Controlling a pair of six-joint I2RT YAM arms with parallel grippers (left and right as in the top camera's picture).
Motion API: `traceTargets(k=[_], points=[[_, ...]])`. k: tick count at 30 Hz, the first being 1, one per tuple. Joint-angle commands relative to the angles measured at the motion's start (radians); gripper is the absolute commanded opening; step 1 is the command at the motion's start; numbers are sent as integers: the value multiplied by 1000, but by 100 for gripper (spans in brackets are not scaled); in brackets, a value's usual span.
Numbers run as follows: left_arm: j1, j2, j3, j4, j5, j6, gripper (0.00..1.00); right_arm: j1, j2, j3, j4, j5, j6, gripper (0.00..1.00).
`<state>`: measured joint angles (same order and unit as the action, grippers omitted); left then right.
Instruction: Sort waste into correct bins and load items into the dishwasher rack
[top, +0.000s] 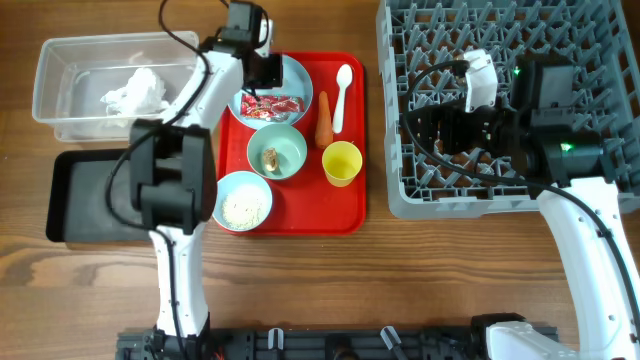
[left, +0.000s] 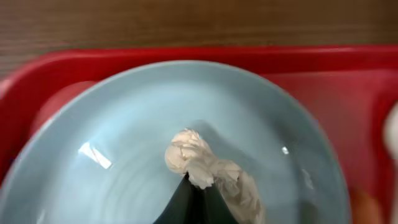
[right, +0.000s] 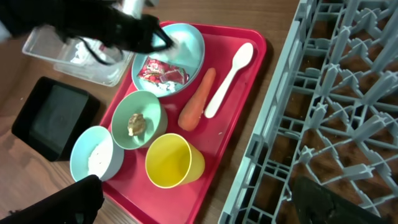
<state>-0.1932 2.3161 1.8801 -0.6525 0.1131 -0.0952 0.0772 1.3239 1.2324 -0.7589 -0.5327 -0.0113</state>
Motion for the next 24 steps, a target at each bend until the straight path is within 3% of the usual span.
traceTargets(k=[1, 5, 10, 11, 14, 15, 18, 22, 24], points=[[67, -262, 69, -47, -3, -71, 4, 4, 10, 18, -14, 12, 11, 100], [197, -375, 69, -171, -54, -70, 4, 4, 10, 18, -13, 12, 11, 100], [355, -299, 69, -251, -58, -68, 8, 4, 10, 18, -13, 12, 11, 100], [373, -272, 69, -255, -52, -71, 17, 4, 10, 19, -13, 12, 12, 100], [414, -190, 69, -290, -18, -70, 82, 4, 10, 18, -13, 13, 11, 100], [416, -174, 69, -297, -18, -71, 98, 4, 10, 18, -13, 13, 11, 100], [412, -178, 71, -279, -5, -71, 100, 4, 10, 18, -12, 13, 11, 100], [370, -250, 134, -262, 160, -65, 100, 4, 10, 18, -13, 13, 11, 100], [325, -276, 134, -250, 175, -58, 100, 4, 10, 18, -13, 13, 12, 100]])
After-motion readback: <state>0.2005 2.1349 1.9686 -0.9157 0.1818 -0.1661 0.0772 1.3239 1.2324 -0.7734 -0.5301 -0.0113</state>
